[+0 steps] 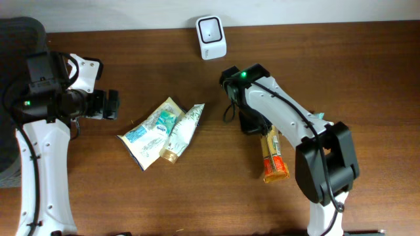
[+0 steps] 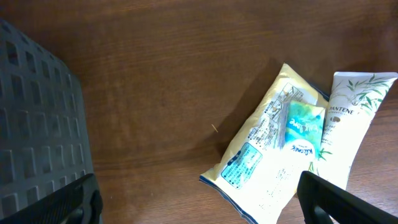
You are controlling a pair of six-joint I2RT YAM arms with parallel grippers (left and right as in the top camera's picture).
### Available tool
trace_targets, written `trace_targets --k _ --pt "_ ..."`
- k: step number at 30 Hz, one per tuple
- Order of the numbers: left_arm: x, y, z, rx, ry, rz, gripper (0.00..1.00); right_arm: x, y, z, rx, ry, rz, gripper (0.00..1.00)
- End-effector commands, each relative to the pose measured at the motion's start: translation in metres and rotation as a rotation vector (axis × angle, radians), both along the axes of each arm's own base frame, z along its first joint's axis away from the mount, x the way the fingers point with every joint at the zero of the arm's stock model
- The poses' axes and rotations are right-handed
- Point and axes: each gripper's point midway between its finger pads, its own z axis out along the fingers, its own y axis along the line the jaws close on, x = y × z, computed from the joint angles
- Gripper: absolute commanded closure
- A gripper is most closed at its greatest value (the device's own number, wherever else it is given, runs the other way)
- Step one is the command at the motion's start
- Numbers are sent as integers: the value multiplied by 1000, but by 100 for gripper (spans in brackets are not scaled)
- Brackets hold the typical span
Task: Scan the item barcode
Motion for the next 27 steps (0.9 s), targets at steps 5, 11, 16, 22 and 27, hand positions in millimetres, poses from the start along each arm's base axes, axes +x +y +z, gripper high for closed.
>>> trace_targets --k 5,11,16,22,27 --pt "1 -1 6 2 -17 -16 1 -20 70 -31 29 46 163 89" --pt "1 -1 6 2 -17 -16 1 -72 173 -44 319 144 419 35" --pt "1 -1 6 2 -17 -16 1 -31 144 5 357 113 297 38" --pt "1 -1 6 2 -17 -16 1 29 69 16 660 146 162 28" --pt "1 -1 6 2 -17 -16 1 10 57 -23 682 224 116 28"
